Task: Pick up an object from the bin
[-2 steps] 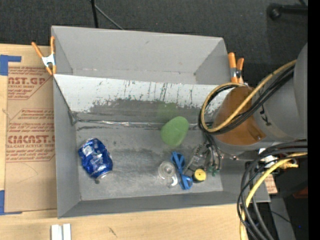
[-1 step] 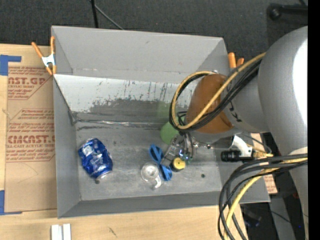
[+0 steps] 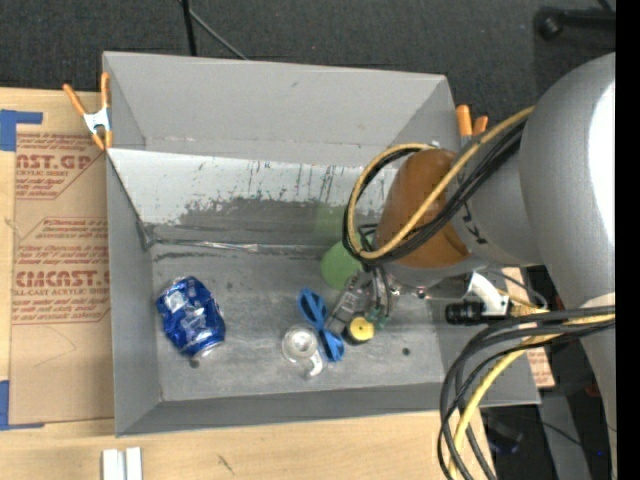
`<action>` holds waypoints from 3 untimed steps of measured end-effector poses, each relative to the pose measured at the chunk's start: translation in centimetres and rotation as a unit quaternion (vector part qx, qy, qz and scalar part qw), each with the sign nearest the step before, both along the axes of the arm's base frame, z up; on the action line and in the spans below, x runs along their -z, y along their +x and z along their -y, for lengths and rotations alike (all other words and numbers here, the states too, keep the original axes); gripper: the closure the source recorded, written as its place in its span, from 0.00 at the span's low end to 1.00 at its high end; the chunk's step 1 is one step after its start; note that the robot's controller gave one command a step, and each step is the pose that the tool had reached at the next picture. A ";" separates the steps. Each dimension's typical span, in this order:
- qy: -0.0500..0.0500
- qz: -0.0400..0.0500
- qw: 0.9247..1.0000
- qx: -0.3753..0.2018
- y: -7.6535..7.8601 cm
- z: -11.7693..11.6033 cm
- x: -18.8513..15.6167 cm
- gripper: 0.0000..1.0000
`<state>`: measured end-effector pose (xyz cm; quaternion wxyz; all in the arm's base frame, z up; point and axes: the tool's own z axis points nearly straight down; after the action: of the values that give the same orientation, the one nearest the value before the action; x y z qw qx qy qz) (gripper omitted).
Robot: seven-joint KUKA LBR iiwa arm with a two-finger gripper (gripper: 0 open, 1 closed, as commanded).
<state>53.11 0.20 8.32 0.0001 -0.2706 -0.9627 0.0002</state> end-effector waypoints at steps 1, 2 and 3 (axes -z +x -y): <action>0.000 0.000 1.000 0.000 0.0 0.0 0.0 1.00; 0.000 0.000 1.000 0.000 0.0 0.0 0.0 1.00; 0.000 0.000 1.000 0.000 0.0 0.0 0.0 1.00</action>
Offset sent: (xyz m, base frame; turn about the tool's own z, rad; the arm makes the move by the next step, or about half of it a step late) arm 0.0000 0.0000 0.0000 0.0000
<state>53.11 0.17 8.32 0.0001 -0.2707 -0.9627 0.0005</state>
